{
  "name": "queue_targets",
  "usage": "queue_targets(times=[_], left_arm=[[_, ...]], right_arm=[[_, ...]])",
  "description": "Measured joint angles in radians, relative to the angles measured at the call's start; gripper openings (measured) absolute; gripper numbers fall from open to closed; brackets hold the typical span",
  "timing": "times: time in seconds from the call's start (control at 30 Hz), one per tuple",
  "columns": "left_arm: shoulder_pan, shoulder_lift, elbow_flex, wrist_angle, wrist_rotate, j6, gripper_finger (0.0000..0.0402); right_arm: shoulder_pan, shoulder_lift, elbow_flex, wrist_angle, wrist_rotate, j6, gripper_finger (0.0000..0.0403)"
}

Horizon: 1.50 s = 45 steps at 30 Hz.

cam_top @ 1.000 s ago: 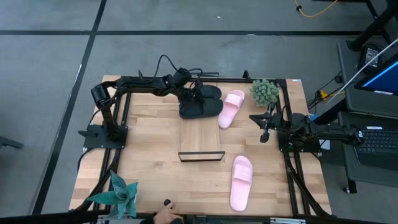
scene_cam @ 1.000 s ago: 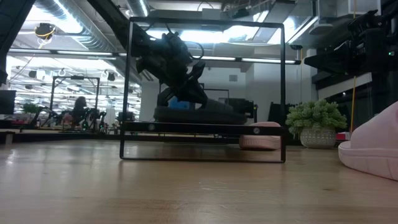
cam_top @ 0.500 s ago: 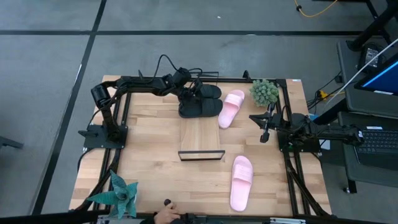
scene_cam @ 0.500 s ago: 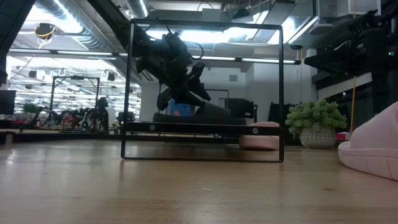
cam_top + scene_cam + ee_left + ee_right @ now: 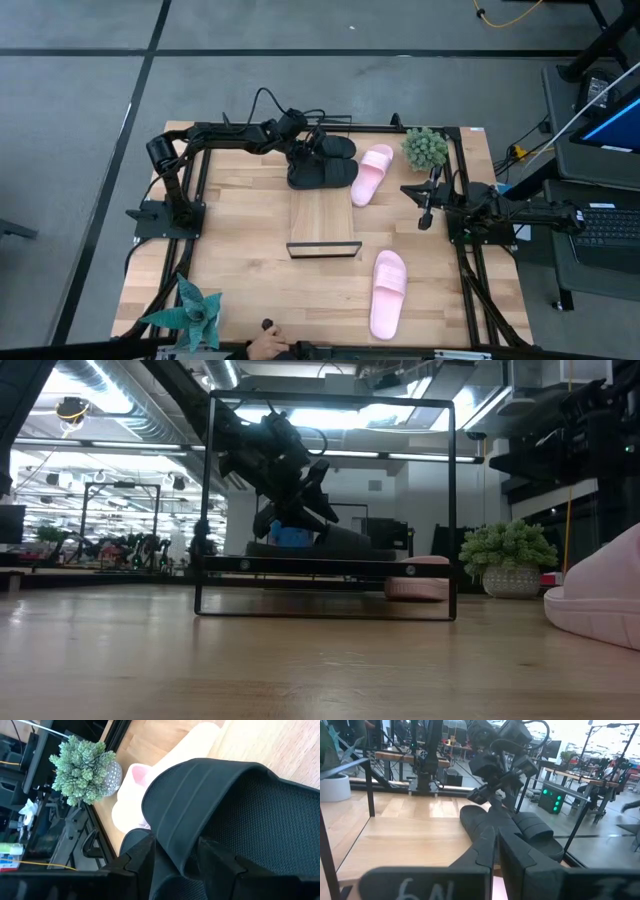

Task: Pick and place slides into the shelf
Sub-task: Put the black slide on the shelf

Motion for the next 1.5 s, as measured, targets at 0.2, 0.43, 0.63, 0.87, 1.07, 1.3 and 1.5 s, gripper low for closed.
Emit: queue_targets(times=[0.2,0.43,0.63,0.87,1.07,1.3,1.5], left_arm=[[0.0,-0.001,0.0,0.0,-0.017,0.025,0.0132],[-0.004,-0.021,0.0,-0.01,-0.025,0.007,0.0132],[-0.017,-0.076,0.002,-0.083,-0.048,-0.018,0.0132],[-0.018,-0.142,0.002,-0.154,-0.048,-0.045,0.0132],[-0.028,-0.178,0.001,-0.16,-0.05,-0.125,0.0132],[-0.083,-0.233,0.0,-0.159,-0.049,-0.242,0.0132],[-0.117,-0.234,0.0,-0.163,-0.049,-0.249,0.0132]], right_arm=[[0.0,0.0,0.0,-0.003,0.0,-0.002,0.0026],[0.0,0.0,0.0,-0.013,0.0,-0.004,0.0026],[0.0,0.0,0.0,-0.015,0.0,-0.006,0.0026],[0.0,0.0,0.0,-0.014,-0.001,-0.004,0.0026],[0.0,0.0,0.0,-0.014,-0.001,-0.005,0.0026],[0.0,0.0,0.0,-0.014,-0.001,-0.007,0.0026],[0.0,0.0,0.0,-0.014,-0.017,-0.031,0.0026]])
